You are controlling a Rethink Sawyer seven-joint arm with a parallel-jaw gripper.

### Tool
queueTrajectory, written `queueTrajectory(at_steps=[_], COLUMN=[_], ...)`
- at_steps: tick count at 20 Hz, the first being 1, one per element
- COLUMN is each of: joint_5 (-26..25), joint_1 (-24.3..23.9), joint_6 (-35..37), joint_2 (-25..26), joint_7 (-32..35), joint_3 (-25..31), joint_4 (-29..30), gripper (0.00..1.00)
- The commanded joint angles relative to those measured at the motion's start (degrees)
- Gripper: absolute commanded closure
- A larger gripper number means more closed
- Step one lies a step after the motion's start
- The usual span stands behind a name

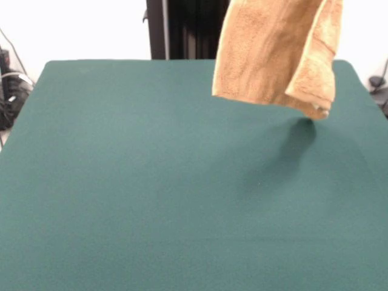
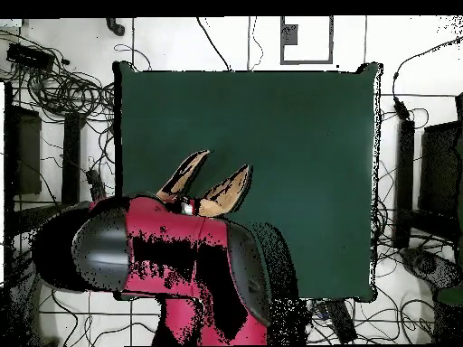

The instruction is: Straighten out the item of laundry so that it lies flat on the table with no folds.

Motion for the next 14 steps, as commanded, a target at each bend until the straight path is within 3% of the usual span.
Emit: queueTrajectory(at_steps=[1,3,4,8,14], joint_5=[4.8,5.6,6.5,5.0,0.0], joint_1=[-2.1,-5.4,-9.1,-11.7,-14.0], joint_6=[-1.0,-4.8,-17.5,-21.2,-24.8], joint_2=[-0.2,-1.9,-2.5,-1.4,1.2], joint_7=[9.0,-2.3,-9.1,-9.8,-5.8], joint_3=[5.2,9.4,13.8,16.8,18.8], joint_4=[10.0,12.7,17.2,18.2,17.0], gripper=[1.00,1.00,1.00,1.00,1.00])
